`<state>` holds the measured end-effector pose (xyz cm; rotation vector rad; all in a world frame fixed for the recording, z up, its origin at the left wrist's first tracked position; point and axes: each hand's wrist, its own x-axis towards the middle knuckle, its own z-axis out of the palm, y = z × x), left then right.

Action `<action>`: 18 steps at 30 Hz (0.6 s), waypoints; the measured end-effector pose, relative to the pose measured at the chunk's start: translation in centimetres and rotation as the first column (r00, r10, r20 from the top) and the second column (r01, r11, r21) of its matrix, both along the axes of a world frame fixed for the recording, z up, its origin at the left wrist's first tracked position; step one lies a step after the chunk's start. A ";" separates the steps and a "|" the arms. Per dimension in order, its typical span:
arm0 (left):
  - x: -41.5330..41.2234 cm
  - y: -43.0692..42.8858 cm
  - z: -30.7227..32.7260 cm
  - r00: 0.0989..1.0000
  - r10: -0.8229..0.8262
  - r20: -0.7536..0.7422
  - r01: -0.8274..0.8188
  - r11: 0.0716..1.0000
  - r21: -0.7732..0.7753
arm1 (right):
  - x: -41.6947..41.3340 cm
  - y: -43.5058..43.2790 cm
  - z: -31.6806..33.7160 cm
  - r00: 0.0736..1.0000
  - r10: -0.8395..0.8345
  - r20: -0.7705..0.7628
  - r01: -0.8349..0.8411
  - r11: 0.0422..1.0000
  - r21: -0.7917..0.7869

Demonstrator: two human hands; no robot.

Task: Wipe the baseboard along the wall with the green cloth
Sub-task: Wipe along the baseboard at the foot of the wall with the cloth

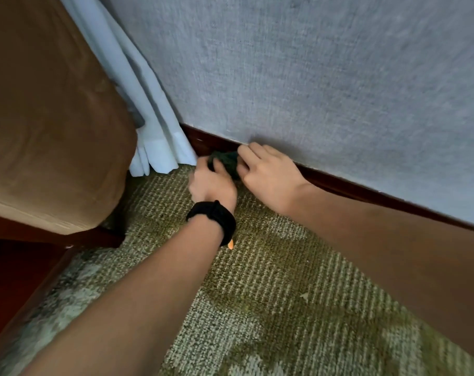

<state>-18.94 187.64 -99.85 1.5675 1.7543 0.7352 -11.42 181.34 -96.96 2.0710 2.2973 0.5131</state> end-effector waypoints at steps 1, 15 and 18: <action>0.0 -0.1 0.0 1.000 0.021 0.015 -0.020 0.997 -0.069 | 0.0 0.0 -0.1 1.000 0.015 0.000 -0.015 1.000 0.005; -1.3 0.5 2.7 0.975 -0.212 0.061 0.158 0.865 0.477 | 0.1 0.1 -0.1 1.000 0.017 -0.023 -0.014 0.993 0.118; -1.4 1.4 1.6 0.990 -0.140 0.000 0.133 0.945 0.299 | -0.1 0.7 -0.4 1.000 0.007 -0.021 -0.006 0.998 0.057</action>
